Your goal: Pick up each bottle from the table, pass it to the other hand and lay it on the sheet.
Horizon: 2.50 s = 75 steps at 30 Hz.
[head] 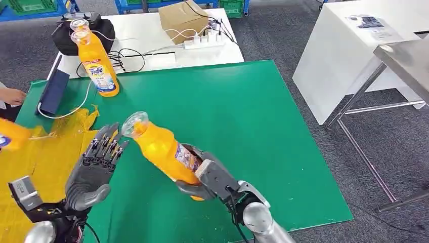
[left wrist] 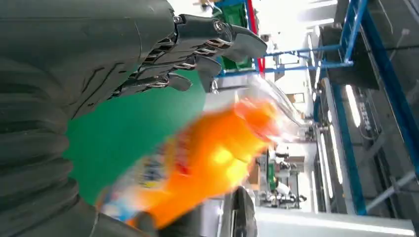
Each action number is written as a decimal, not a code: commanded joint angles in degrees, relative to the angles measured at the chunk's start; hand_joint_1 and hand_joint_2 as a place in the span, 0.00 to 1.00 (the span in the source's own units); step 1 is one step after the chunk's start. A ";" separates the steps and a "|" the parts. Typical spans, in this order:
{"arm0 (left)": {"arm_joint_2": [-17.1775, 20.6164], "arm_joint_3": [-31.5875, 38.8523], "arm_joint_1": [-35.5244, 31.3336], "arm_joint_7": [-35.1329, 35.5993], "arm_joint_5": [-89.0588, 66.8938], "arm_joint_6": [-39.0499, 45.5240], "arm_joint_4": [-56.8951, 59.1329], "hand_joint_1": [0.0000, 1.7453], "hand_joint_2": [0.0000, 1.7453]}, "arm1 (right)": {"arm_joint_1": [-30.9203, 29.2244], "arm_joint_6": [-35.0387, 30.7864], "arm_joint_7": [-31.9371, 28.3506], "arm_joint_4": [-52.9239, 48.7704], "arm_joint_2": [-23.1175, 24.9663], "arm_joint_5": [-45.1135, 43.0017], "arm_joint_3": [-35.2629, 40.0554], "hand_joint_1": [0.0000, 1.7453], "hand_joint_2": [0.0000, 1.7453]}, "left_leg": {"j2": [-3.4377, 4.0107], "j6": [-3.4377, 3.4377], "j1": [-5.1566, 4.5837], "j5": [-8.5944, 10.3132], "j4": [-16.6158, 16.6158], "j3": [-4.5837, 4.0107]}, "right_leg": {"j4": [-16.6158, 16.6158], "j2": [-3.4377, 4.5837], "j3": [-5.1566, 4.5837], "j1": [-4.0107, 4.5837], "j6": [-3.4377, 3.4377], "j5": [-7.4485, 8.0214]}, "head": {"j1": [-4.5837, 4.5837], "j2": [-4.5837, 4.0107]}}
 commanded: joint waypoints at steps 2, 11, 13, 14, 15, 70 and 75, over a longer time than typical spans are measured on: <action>0.51 -3.01 -3.02 0.45 0.25 -0.17 4.58 0.00 1.00 | -6.14 0.36 0.63 9.75 0.02 -0.29 5.44 1.00 1.00 | -0.22 0.17 -0.06 0.00 -0.11 0.20 | -0.05 0.13 0.16 -0.06 -0.09 -0.02 | -0.02 0.00; 0.63 -3.57 -3.46 0.51 0.34 -0.45 4.90 0.00 1.00 | -7.20 0.85 1.09 10.31 -0.06 -0.60 7.06 1.00 1.00 | -0.22 0.14 -0.05 0.00 -0.07 0.12 | -0.02 0.07 0.09 -0.05 -0.07 -0.01 | 0.00 0.00; 0.54 -4.39 -4.19 0.61 0.25 -0.33 5.61 0.00 1.00 | -8.62 0.95 1.57 11.65 0.90 -0.92 9.53 1.00 1.00 | -0.23 0.16 -0.07 0.01 -0.07 0.14 | 0.00 0.10 0.08 -0.07 -0.09 -0.01 | -0.02 0.00; 0.58 -4.64 -4.42 0.61 0.22 -0.34 5.84 0.00 1.00 | -8.99 0.92 1.87 11.84 1.49 -0.98 10.56 1.00 1.00 | -0.16 0.12 -0.05 0.02 -0.05 0.06 | 0.00 0.09 0.00 -0.05 -0.07 0.01 | -0.02 0.00; 0.65 -5.05 -4.78 0.55 -0.09 -0.14 6.21 0.00 1.00 | -10.03 0.87 2.25 12.39 1.75 -0.93 12.60 1.00 1.00 | -0.20 0.14 -0.05 0.01 -0.06 0.12 | 0.01 0.11 0.06 -0.05 -0.09 -0.01 | -0.02 0.00; 2.96 -7.83 -7.02 -5.64 -12.79 2.49 10.55 1.00 1.00 | -15.15 -1.25 4.08 10.81 1.79 -4.27 21.62 1.00 1.00 | -0.30 0.15 -0.06 0.01 -0.09 0.10 | 0.01 0.01 0.06 -0.06 -0.07 -0.02 | 0.00 0.00; 2.92 -7.62 -6.99 -5.68 -12.75 2.41 10.49 1.00 1.00 | -15.08 -1.39 4.03 10.75 1.81 -4.08 21.45 1.00 1.00 | -0.32 0.17 -0.06 0.00 -0.10 0.14 | 0.00 0.02 0.10 -0.07 -0.08 -0.04 | 0.00 0.00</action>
